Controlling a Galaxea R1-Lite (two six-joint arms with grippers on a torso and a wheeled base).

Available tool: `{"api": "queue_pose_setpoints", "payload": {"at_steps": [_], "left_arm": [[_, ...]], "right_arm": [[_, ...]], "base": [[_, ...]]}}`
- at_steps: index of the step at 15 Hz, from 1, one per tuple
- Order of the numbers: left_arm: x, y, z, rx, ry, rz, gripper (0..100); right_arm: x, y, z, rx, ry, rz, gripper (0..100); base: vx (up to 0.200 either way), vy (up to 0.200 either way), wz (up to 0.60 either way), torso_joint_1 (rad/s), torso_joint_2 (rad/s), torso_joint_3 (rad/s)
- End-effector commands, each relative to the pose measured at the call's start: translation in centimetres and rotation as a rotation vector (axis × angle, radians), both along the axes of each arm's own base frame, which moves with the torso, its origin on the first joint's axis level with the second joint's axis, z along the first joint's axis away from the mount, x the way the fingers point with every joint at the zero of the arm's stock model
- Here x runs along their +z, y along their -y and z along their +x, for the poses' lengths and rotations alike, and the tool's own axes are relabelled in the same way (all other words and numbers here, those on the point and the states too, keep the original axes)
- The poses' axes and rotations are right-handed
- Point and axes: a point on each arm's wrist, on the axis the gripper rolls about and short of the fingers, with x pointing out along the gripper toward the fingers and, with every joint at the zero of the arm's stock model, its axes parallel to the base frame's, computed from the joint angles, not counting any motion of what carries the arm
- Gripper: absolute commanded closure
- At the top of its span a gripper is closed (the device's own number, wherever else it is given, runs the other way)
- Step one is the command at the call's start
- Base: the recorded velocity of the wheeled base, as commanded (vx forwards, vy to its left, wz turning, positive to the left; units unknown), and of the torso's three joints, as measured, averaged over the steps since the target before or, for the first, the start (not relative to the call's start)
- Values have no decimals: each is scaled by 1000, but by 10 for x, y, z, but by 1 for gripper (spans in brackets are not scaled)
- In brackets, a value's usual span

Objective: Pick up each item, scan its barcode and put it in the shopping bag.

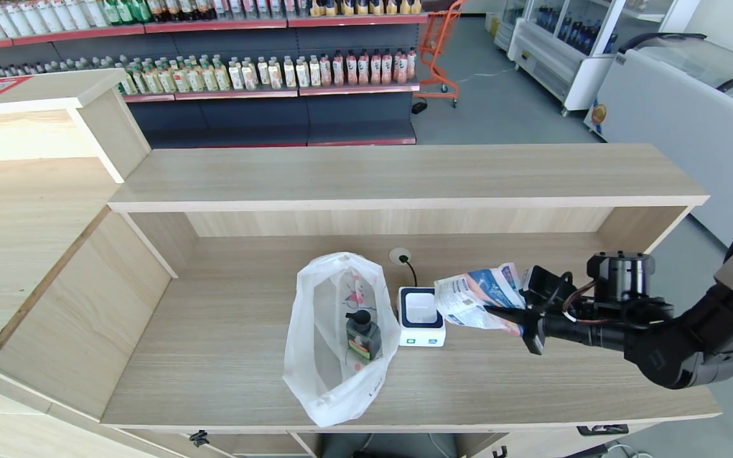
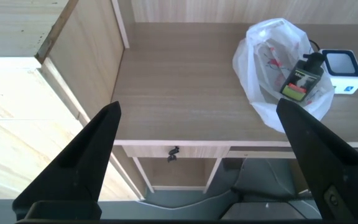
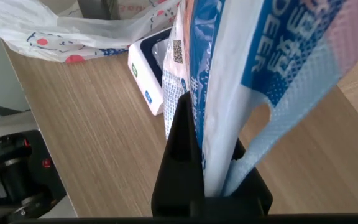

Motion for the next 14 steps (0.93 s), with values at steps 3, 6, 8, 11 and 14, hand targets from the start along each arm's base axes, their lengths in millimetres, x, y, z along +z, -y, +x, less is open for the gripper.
{"api": "queue_pose_setpoints", "payload": {"at_steps": [3,6,8,11,14], "left_arm": [[0,0,0,1,0,0,0],[0,0,0,-1,-1,0,0],[0,0,0,1,0,0,0],[0,0,0,1,0,0,0],[0,0,0,1,0,0,0]], "right_arm": [[-11,-6,12,49,4,17,100],[-20,-11,24,94,6,32,100],[-31,-15,40,117,54,47,100],[-45,-23,57,148,97,62,100],[-57,-40,62,190,85,69,100]], "base": [[0,0,0,0,0,0],[0,0,0,0,0,0],[0,0,0,0,0,0],[0,0,0,0,0,0],[0,0,0,0,0,0]]}}
